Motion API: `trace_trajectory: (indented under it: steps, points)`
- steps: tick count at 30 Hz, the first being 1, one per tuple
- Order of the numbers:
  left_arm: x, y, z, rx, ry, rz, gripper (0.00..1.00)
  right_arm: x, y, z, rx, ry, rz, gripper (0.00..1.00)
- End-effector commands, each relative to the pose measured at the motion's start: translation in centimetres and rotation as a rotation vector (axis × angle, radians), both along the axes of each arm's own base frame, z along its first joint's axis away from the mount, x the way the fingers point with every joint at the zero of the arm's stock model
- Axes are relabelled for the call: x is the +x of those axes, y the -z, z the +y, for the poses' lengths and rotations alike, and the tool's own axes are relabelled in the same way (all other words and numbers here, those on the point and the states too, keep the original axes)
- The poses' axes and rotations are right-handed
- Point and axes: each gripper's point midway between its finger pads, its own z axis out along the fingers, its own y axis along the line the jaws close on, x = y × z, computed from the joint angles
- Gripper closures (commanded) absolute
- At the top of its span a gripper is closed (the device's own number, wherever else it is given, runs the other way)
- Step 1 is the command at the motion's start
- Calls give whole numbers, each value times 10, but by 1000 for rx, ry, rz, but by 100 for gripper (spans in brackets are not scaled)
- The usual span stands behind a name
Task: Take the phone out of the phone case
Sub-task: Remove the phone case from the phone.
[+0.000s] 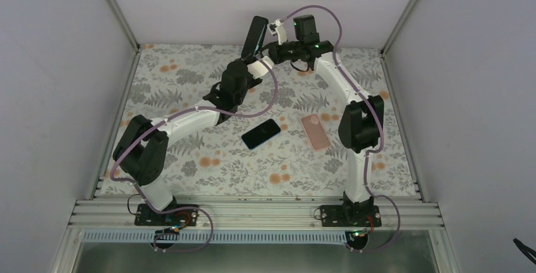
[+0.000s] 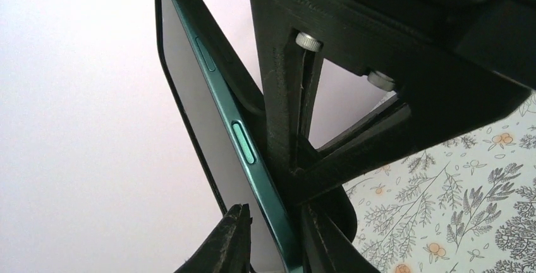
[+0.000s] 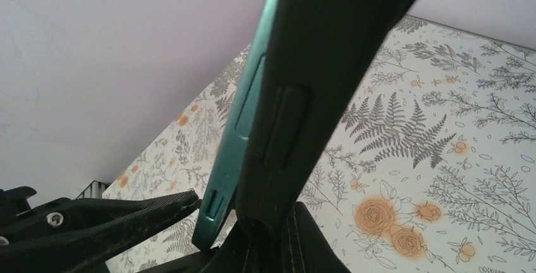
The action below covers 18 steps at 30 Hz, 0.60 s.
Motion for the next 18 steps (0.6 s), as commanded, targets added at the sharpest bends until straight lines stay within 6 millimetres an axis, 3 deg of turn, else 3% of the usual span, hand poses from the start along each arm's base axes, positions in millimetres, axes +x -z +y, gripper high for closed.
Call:
trace_trajectory:
  steps: [1,7,14,18]
  points:
    - [20,-46,76,-45,-274,-142,81,-35,-11,1,25,-97,62,97]
    - [24,-49,67,-61,-241,-153,97,-44,-10,9,25,-122,62,97]
    - [25,-45,59,-90,-212,-116,98,-43,-11,9,11,-116,44,97]
    - [18,-50,54,-127,-155,-81,98,-30,-7,1,-50,-68,6,97]
